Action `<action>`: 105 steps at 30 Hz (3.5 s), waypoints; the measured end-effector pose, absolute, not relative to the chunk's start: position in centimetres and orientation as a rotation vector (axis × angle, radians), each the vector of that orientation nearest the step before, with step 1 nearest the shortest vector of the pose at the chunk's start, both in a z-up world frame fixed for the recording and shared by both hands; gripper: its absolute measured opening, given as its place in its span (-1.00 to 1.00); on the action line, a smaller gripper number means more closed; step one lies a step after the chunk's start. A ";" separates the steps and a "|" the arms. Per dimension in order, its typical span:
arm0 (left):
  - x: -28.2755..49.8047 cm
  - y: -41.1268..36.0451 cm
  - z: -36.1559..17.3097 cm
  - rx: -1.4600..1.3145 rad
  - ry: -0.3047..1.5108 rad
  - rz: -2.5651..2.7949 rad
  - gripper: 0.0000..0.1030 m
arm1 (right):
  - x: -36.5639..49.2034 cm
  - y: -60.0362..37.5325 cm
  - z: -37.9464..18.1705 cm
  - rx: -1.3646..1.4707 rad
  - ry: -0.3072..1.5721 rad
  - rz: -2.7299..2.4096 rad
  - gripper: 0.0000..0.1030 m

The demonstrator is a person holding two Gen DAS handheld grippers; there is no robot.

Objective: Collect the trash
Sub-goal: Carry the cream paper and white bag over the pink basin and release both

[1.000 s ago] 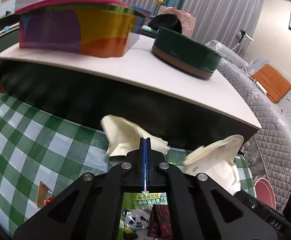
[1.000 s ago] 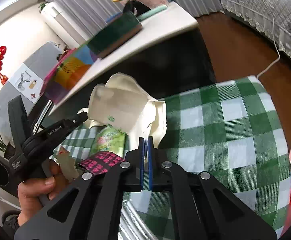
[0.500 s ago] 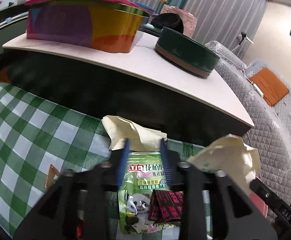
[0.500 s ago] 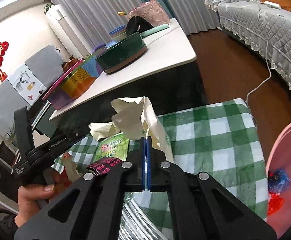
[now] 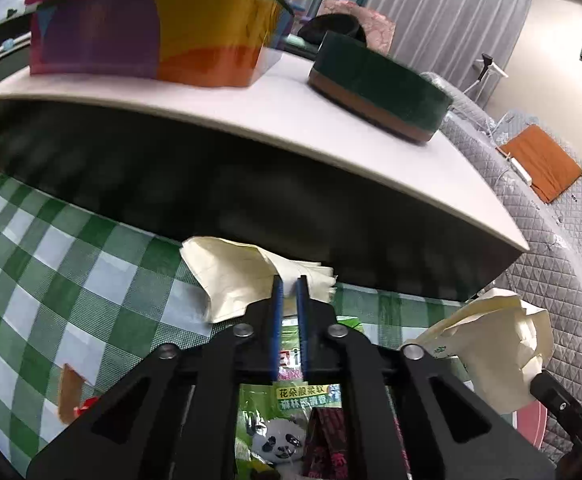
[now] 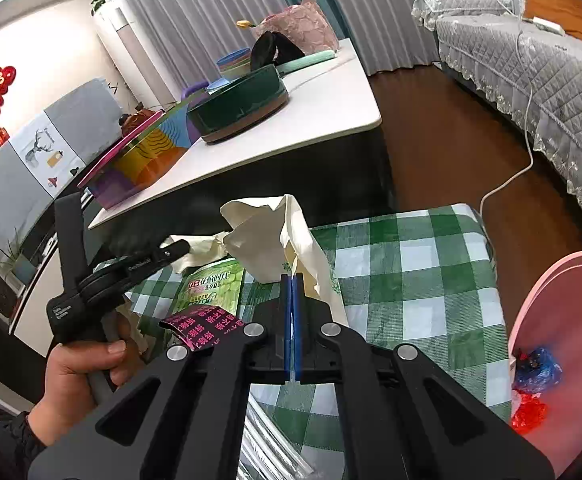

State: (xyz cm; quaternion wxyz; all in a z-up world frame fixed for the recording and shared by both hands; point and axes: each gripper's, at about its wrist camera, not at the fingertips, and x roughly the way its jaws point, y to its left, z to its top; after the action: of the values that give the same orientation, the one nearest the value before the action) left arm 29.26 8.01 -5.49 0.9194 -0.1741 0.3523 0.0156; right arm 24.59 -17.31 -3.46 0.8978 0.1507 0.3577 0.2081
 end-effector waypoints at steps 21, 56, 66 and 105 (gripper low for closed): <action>17.2 3.6 4.1 -0.212 0.592 -0.042 -0.99 | 16.2 -19.9 3.8 0.189 0.639 0.396 -0.99; 10.3 -9.5 2.4 -0.053 0.592 -0.232 -0.99 | 11.2 -32.6 3.8 0.086 0.578 0.078 -0.99; 12.7 -16.0 2.1 -0.010 0.595 -0.367 -0.99 | 12.0 -36.4 3.0 0.128 0.600 -0.025 -0.99; 16.1 -23.6 0.2 0.063 0.660 -0.525 -0.74 | 13.3 -40.6 1.3 0.245 0.637 -0.119 -0.32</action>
State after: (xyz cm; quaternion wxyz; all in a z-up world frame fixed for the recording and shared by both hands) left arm 16.06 -23.63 0.23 0.9118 0.0307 0.3204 -0.2549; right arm 13.27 -40.63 1.28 0.9406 0.1202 0.3120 -0.0585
